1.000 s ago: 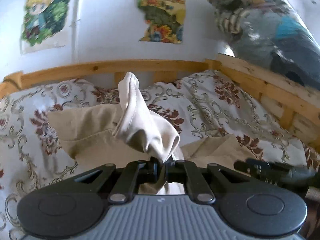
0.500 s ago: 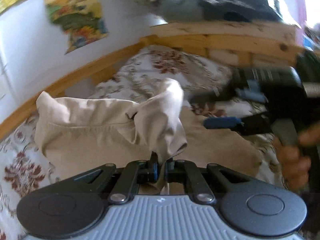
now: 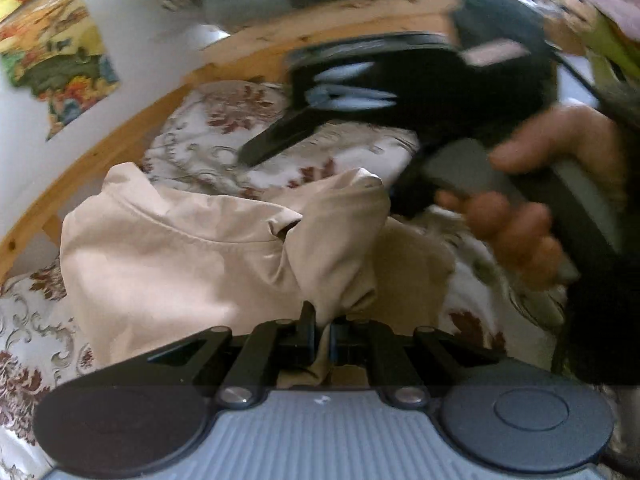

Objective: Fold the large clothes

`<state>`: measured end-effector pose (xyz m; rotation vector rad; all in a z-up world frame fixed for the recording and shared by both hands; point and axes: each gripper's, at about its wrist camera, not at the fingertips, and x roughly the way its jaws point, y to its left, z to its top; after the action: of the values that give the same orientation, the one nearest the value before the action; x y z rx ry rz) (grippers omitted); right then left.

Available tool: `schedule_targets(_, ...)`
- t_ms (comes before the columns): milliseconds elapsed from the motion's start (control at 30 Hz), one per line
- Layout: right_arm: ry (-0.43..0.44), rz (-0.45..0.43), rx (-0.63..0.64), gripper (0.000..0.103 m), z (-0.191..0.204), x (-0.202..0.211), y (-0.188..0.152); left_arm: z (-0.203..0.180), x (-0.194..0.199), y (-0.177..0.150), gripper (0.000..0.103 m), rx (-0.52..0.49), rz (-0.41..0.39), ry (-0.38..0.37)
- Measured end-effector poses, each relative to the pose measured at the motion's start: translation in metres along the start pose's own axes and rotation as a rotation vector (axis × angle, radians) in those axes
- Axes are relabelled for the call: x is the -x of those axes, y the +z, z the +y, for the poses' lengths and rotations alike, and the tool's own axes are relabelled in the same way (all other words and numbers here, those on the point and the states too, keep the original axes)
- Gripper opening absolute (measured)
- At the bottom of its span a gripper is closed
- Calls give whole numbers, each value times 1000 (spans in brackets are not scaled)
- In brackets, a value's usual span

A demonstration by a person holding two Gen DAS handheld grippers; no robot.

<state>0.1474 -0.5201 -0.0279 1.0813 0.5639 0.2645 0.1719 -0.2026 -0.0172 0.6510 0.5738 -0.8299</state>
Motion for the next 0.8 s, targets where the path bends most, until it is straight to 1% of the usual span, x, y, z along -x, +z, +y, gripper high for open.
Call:
schedule_targets(67, -43, 38, 62, 79, 1, -9, -4, -10, -3, -6, 5, -39, 2, -13)
schedule_targets(100, -66, 58, 96, 75, 2, -15, -7, -15, -3, -9, 5, -49, 2, -21)
schedule_targets(133, -100, 73, 138, 66, 3, -20, -10, -18, -3, -11, 5, -57, 0, -28)
schedule_targets(167, -134, 84, 181, 50, 4, -25, -14, -20, -3, -14, 5, -61, -5, -34)
schedule_targets(200, -154, 93, 223, 40, 6, -30, -19, -20, -3, -15, 5, -58, -10, -40)
schedule_targets(233, -151, 89, 249, 24, 7, -32, -22, -20, -2, -17, 5, -49, -17, -46)
schedule_targets(267, -145, 72, 274, 13, 9, -32, -25, -18, 0, -17, 6, -39, -28, -53)
schedule_targets(333, -155, 30, 387, 7, 22, -29, -29, -10, 6, -17, 6, -1, -66, -71)
schedule_targets(367, -152, 5, 449, 6, 29, -27, -32, -5, 9, -16, 8, 26, -89, -78)
schedule_targets(433, -125, -40, 505, 5, 36, -20, -32, 1, 14, -14, 12, 61, -132, -101)
schedule_targets(467, -104, -58, 514, 4, 35, -18, -29, 4, 17, -13, 19, 73, -149, -117)
schedule_targets(533, -88, -69, 496, 4, 27, -16, -22, 11, 24, -14, 27, 125, -164, -158)
schedule_targets(567, -105, -71, 493, 4, 21, -18, -20, 15, 28, -16, 40, 157, -172, -179)
schedule_targets(600, -132, -75, 497, 3, 15, -19, -18, 20, 35, -22, 59, 197, -191, -205)
schedule_targets(633, -158, -74, 494, 3, 9, -20, -17, 26, 41, -26, 66, 227, -206, -217)
schedule_targets(667, -180, -77, 481, 3, 5, -21, -15, 34, 46, -30, 70, 262, -222, -221)
schedule_targets(733, -222, -89, 484, 3, -3, -21, -11, 52, 57, -40, 70, 349, -242, -209)
schedule_targets(767, -246, -86, 493, 3, -7, -23, -11, 62, 59, -44, 73, 399, -247, -192)
schedule_targets(800, -268, -74, 492, 4, -11, -27, -11, 74, 61, -51, 79, 469, -249, -158)
